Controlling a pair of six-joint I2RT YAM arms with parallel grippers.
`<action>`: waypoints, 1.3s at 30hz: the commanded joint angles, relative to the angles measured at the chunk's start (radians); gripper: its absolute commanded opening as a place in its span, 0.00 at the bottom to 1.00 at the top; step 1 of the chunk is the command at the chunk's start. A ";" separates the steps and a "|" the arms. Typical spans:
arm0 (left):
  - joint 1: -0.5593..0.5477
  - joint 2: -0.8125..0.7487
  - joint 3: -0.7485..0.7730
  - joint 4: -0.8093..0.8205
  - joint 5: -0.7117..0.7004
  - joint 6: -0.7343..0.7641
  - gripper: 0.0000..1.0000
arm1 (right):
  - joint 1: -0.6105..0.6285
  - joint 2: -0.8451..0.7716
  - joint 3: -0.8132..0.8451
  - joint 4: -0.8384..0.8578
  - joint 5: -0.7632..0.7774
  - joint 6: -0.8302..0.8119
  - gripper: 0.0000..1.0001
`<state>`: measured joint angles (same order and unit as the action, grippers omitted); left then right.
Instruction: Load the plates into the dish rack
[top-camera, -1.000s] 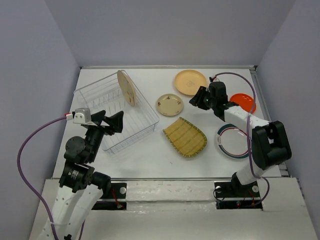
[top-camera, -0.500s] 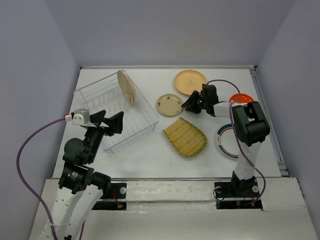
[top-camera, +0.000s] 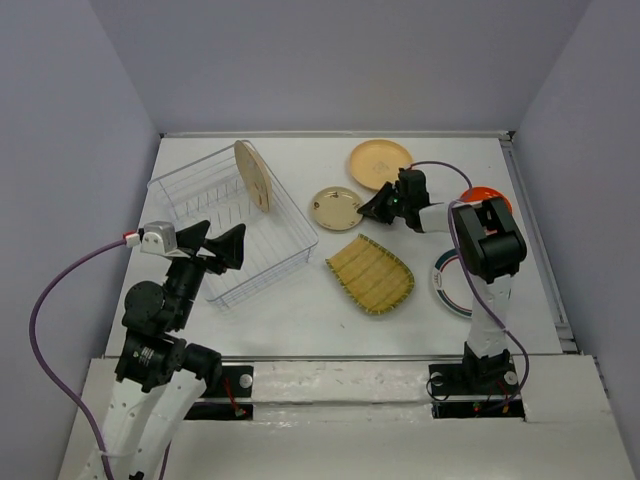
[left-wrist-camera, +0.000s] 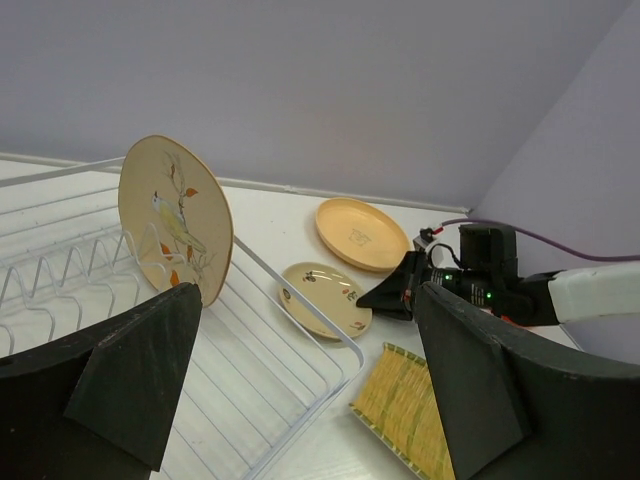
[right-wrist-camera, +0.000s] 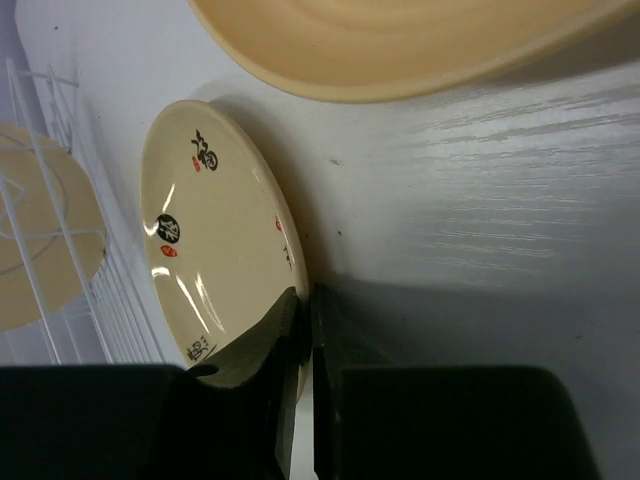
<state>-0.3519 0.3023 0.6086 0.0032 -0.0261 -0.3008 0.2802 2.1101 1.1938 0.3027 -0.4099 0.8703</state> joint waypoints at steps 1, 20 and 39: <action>-0.007 -0.014 0.006 0.047 0.012 0.002 0.99 | 0.008 -0.112 -0.046 0.033 0.080 0.009 0.10; 0.022 -0.077 0.049 0.014 -0.210 0.034 0.99 | 0.488 -0.559 0.203 -0.260 1.049 -0.505 0.07; 0.019 -0.152 0.063 -0.031 -0.342 0.023 0.99 | 0.815 0.295 1.255 0.045 1.504 -1.361 0.07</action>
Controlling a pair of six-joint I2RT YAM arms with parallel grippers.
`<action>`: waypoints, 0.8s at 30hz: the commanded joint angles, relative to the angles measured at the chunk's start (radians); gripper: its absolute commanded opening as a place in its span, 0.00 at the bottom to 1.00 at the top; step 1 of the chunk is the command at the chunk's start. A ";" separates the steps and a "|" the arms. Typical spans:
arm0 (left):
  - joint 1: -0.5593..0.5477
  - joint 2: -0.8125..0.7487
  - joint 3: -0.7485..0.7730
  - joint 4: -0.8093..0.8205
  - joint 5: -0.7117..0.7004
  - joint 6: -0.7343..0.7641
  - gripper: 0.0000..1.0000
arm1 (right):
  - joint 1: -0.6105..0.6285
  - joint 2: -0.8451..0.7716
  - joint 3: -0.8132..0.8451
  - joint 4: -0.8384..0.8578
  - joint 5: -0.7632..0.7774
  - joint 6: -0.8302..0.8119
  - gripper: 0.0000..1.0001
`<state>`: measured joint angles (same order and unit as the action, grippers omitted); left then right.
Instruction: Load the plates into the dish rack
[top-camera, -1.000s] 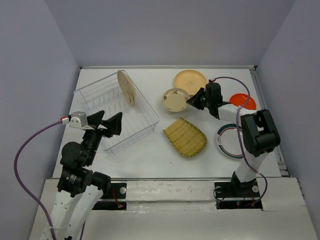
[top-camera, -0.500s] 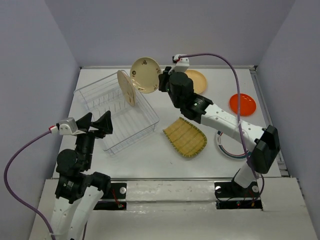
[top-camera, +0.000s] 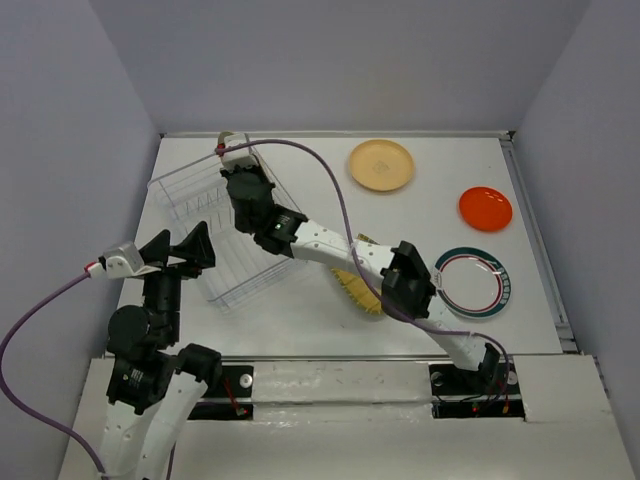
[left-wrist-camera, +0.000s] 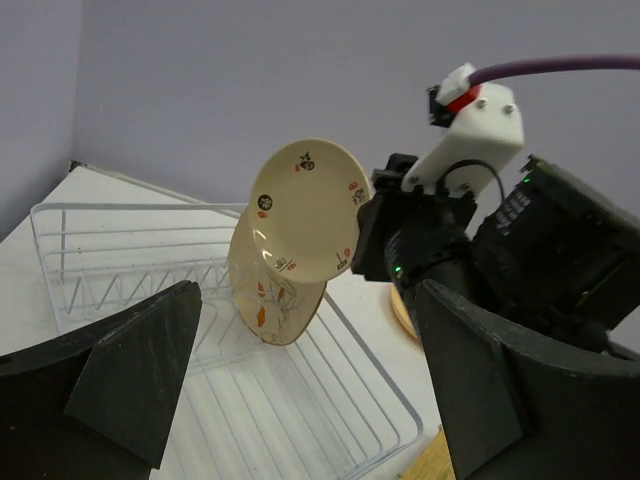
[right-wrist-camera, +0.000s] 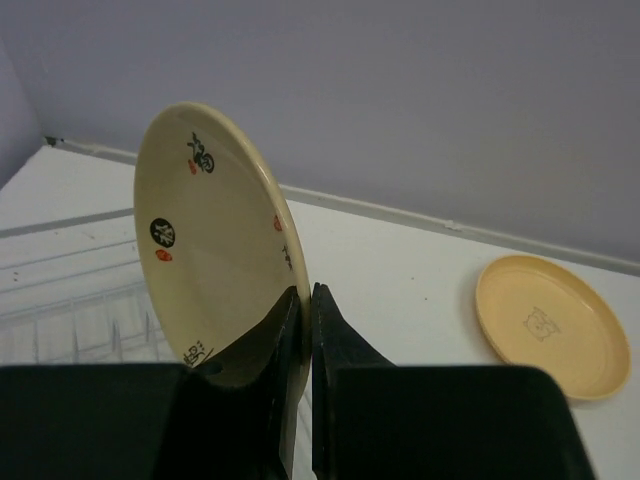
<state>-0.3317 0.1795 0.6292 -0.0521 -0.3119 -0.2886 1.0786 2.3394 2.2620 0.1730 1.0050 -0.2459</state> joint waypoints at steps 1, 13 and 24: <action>-0.003 -0.034 0.043 0.023 -0.059 0.011 0.99 | 0.017 0.111 0.214 0.175 0.089 -0.268 0.07; -0.007 -0.025 0.041 0.029 -0.039 0.011 0.99 | 0.017 0.291 0.301 0.198 0.093 -0.299 0.07; -0.007 -0.025 0.037 0.031 -0.021 0.009 0.99 | 0.017 0.293 0.199 0.148 0.078 -0.198 0.07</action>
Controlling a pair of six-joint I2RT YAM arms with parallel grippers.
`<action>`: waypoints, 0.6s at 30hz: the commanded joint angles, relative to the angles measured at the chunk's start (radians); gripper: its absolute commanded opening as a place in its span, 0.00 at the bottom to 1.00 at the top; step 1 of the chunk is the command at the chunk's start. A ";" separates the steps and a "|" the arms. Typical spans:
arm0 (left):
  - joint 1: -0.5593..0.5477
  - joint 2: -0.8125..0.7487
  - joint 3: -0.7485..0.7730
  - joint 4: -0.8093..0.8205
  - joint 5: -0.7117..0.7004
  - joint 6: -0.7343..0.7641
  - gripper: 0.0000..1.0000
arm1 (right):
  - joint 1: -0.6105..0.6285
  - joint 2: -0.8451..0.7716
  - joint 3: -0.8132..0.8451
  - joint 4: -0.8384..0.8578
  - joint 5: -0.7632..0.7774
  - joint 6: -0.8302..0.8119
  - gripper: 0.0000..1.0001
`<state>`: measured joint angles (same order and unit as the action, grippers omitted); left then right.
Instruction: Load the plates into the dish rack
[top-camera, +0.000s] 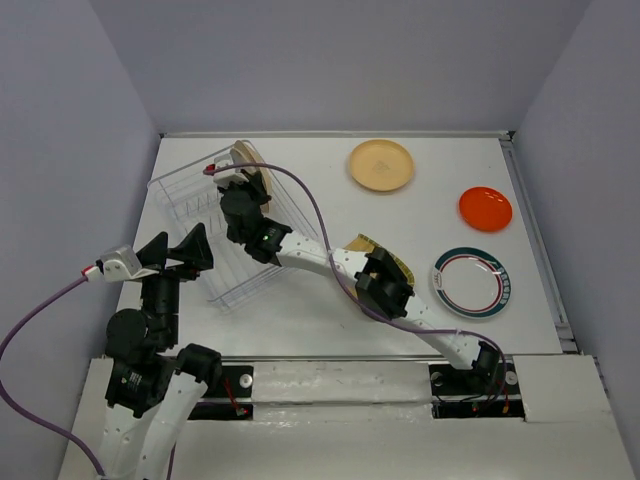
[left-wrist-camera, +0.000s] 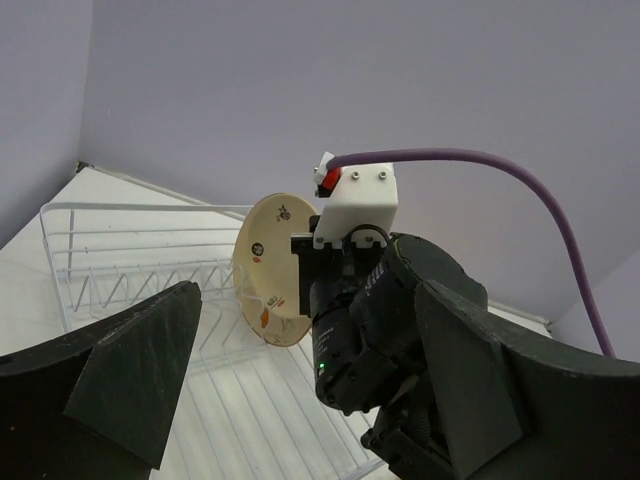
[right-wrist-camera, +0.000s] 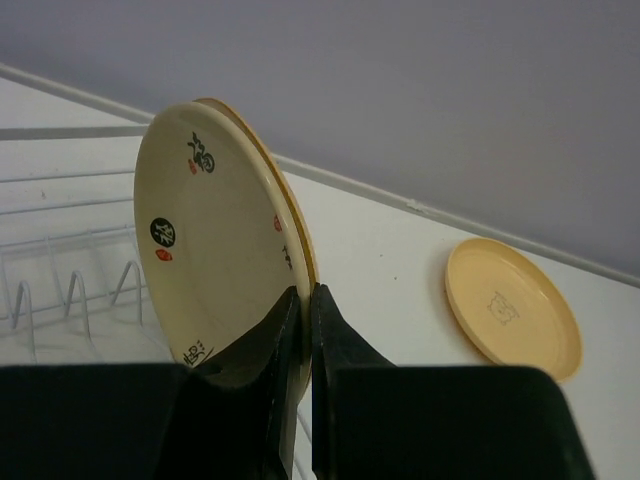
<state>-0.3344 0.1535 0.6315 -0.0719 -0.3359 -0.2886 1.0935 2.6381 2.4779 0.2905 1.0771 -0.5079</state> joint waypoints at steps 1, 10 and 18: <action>-0.005 0.003 0.034 0.050 0.003 0.009 0.99 | 0.002 -0.003 -0.033 0.018 0.001 0.095 0.07; -0.003 0.001 0.033 0.050 0.011 0.008 0.99 | 0.002 0.020 -0.048 -0.024 -0.002 0.155 0.07; -0.003 0.017 0.030 0.050 0.017 0.005 0.99 | 0.002 -0.226 -0.287 -0.177 -0.143 0.399 0.57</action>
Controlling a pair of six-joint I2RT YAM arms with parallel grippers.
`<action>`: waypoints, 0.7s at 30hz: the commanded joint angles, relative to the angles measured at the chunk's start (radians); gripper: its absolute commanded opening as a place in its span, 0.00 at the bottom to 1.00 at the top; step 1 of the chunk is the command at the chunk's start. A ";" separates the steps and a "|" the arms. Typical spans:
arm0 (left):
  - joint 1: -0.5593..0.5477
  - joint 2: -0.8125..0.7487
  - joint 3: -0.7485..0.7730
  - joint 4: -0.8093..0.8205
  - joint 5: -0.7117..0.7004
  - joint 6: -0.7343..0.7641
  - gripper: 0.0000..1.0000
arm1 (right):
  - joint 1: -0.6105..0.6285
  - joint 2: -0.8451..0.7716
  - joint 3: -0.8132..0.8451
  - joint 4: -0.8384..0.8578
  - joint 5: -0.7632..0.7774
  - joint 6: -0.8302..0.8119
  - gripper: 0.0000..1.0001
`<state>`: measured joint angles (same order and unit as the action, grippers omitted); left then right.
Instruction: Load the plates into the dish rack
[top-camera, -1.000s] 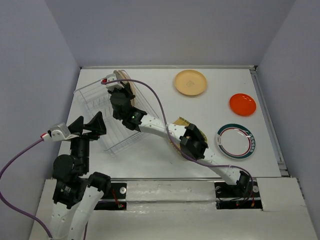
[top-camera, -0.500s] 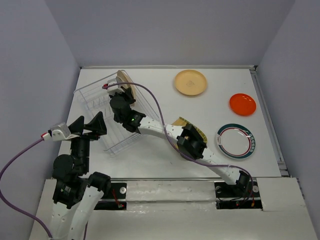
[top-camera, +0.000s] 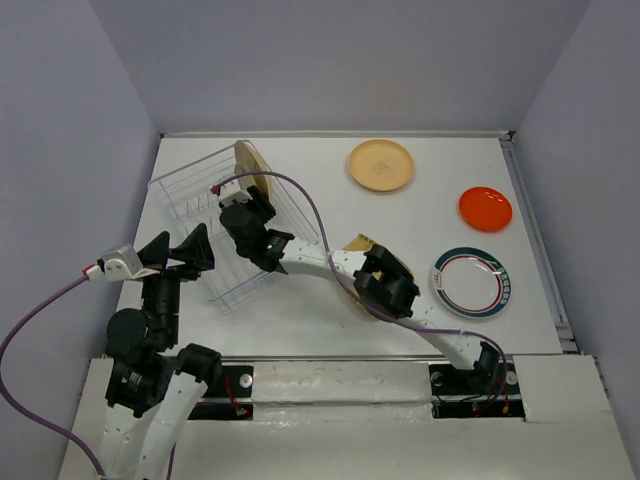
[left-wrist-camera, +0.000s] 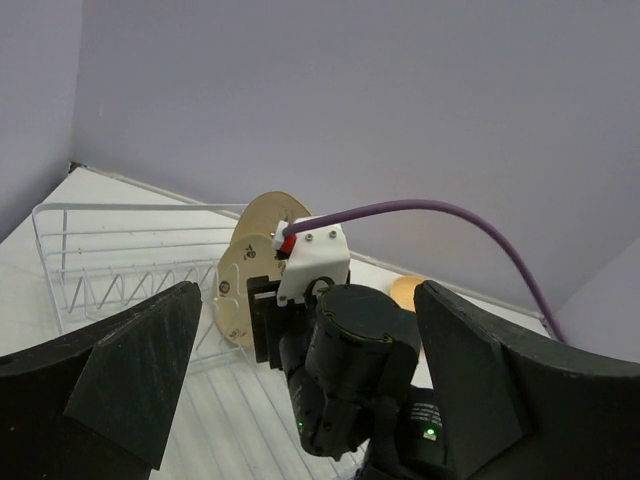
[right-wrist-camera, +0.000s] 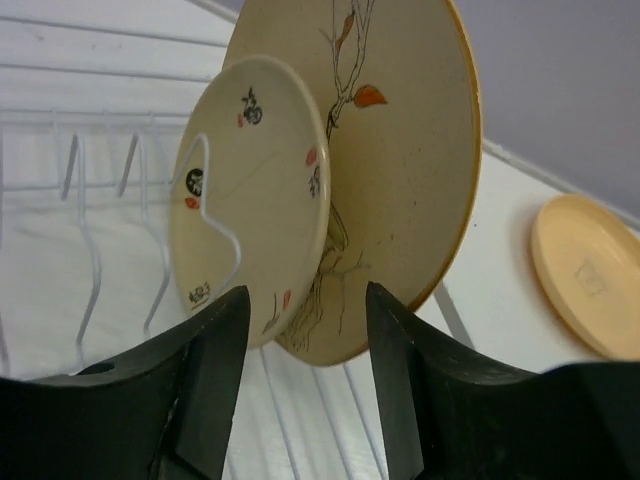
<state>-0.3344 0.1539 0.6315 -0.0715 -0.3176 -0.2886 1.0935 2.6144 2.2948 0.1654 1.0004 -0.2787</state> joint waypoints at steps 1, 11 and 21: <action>-0.002 0.019 0.028 0.050 0.002 0.005 0.99 | 0.002 -0.284 -0.147 -0.075 -0.086 0.232 0.58; 0.003 0.044 0.005 0.064 0.044 0.002 0.99 | 0.002 -0.735 -0.692 -0.329 -0.403 0.636 0.74; 0.024 0.096 -0.003 0.096 0.109 -0.001 0.99 | 0.002 -0.933 -0.957 -0.486 -0.566 0.903 0.89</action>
<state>-0.3206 0.2237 0.6304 -0.0483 -0.2367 -0.2909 1.0946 1.6939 1.3746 -0.2466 0.5179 0.4732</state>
